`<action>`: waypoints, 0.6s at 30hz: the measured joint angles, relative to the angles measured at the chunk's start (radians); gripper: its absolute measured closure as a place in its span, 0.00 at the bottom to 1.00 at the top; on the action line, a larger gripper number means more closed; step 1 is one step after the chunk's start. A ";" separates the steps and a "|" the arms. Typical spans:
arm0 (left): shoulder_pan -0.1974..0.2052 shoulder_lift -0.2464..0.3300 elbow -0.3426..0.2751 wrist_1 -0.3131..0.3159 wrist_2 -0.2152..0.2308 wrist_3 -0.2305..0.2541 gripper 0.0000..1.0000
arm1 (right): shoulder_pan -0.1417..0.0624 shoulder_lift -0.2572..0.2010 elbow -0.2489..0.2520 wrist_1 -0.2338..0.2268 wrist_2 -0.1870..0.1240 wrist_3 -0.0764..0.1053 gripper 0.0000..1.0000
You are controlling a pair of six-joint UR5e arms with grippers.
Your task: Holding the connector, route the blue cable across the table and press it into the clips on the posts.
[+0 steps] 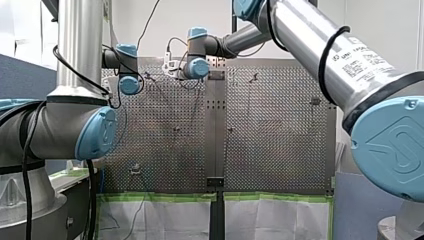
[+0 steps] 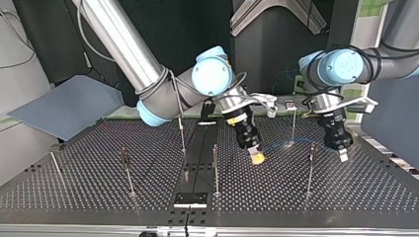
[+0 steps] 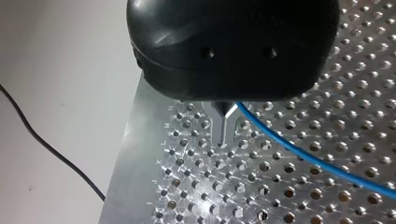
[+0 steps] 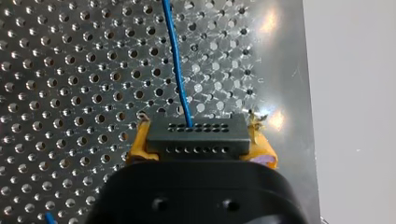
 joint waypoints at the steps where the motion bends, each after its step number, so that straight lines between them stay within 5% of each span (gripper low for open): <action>1: 0.000 -0.005 0.005 0.001 0.002 -0.001 1.00 | -0.001 0.000 0.000 -0.001 -0.001 0.000 1.00; 18: 0.011 -0.115 0.107 0.016 0.028 -0.018 1.00 | -0.015 0.003 -0.012 -0.005 0.004 -0.004 1.00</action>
